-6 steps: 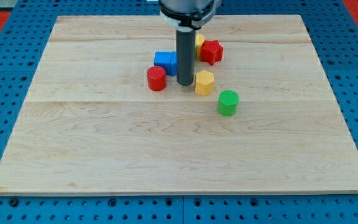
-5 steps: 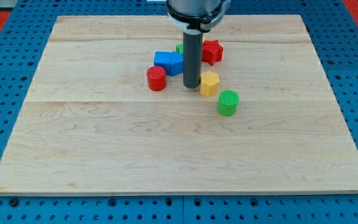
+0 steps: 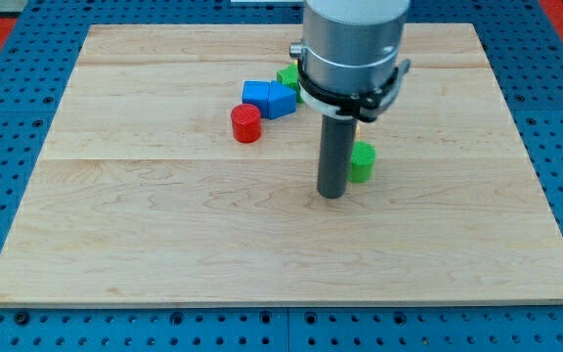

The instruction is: Slide the green circle along with yellow hexagon to the group of blocks

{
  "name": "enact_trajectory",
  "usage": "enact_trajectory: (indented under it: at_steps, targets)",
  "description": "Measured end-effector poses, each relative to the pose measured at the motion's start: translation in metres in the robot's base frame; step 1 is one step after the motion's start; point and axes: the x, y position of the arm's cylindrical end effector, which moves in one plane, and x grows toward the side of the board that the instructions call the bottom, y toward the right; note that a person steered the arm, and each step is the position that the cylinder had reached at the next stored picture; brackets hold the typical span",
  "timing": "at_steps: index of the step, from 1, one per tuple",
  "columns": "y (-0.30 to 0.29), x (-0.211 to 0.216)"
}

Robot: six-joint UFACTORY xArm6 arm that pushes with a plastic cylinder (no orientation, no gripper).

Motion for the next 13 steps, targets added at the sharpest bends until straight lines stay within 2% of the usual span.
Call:
enact_trajectory:
  at_steps: [2,7,13]
  targets:
    - [0.043,0.004]
    - [0.030,-0.015]
    - [0.027,-0.069]
